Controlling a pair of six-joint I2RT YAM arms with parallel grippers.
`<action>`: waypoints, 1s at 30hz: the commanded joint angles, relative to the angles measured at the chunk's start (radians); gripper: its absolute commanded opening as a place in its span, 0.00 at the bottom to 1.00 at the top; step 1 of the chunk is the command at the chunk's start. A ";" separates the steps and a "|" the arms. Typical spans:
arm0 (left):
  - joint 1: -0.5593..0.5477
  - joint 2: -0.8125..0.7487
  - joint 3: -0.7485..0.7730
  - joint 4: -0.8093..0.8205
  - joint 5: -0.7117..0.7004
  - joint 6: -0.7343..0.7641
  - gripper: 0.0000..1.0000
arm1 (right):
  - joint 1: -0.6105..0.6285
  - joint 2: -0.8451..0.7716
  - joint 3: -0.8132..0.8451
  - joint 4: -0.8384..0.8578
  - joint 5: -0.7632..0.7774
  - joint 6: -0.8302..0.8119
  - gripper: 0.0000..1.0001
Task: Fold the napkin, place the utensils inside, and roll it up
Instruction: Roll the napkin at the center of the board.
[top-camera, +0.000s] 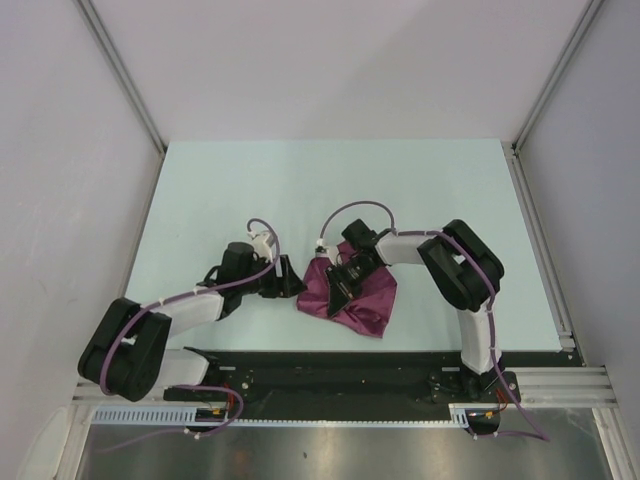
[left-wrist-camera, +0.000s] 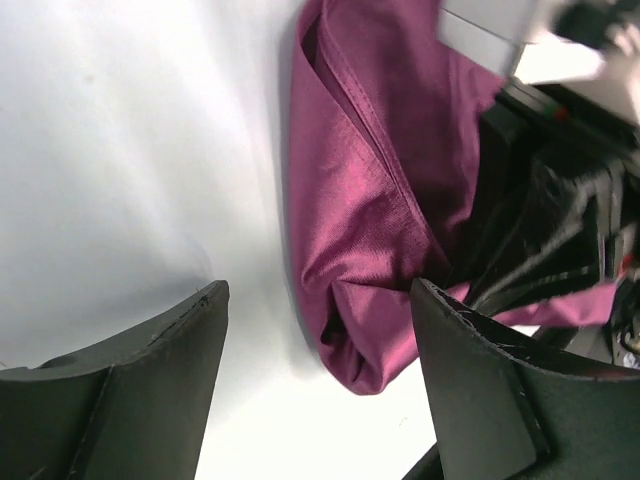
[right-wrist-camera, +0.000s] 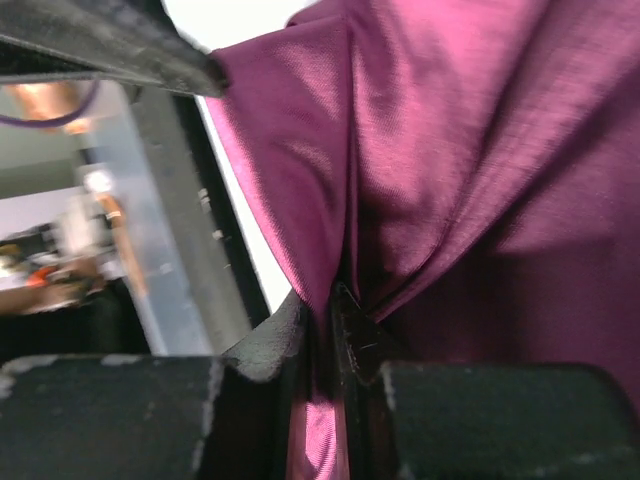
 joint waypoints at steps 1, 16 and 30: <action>-0.029 -0.059 -0.041 0.106 0.028 0.046 0.77 | -0.028 0.077 0.054 -0.137 -0.171 -0.003 0.09; -0.078 -0.045 -0.125 0.331 0.112 0.030 0.77 | -0.084 0.247 0.168 -0.263 -0.261 -0.055 0.08; -0.127 0.124 -0.136 0.522 0.172 -0.010 0.82 | -0.084 0.267 0.171 -0.275 -0.269 -0.063 0.06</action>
